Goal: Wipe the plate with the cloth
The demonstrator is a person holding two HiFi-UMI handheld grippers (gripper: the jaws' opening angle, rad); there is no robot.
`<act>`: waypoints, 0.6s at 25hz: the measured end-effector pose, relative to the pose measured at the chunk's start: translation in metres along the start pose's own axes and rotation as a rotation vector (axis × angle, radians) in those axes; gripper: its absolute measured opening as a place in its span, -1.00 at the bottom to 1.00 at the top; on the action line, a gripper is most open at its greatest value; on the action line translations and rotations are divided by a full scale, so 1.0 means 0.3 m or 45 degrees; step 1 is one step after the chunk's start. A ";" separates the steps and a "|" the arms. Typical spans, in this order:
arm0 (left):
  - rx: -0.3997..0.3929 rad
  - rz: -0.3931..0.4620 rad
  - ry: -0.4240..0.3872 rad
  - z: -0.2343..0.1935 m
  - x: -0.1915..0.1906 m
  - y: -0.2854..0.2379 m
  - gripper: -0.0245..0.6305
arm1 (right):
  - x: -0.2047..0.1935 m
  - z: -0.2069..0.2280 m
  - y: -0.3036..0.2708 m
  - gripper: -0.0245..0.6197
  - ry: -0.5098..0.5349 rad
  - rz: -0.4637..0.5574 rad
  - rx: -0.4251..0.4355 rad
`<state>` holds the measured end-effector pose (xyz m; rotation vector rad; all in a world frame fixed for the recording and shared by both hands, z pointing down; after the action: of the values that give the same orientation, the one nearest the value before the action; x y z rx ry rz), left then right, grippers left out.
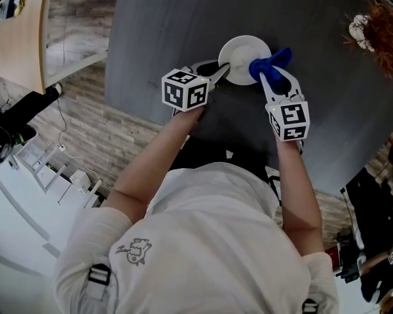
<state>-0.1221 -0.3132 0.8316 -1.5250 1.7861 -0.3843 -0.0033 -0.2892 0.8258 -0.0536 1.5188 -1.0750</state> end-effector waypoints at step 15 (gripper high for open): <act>-0.335 0.024 0.156 0.419 -0.087 0.172 -0.88 | 0.317 -0.026 0.308 -0.65 0.225 0.134 -0.105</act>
<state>-0.0711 -0.2465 0.7216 -1.6942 2.0089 -0.2449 0.0117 -0.2876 0.6938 0.0652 1.7056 -0.9527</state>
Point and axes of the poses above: the fingertips, and each gripper's own axes: y backward along the fingers, z to its right, x out of its top, the point moved 1 cm from there along y, backward along the fingers, and after that the axes turned 9 degrees about y, right-handed, at the moved point
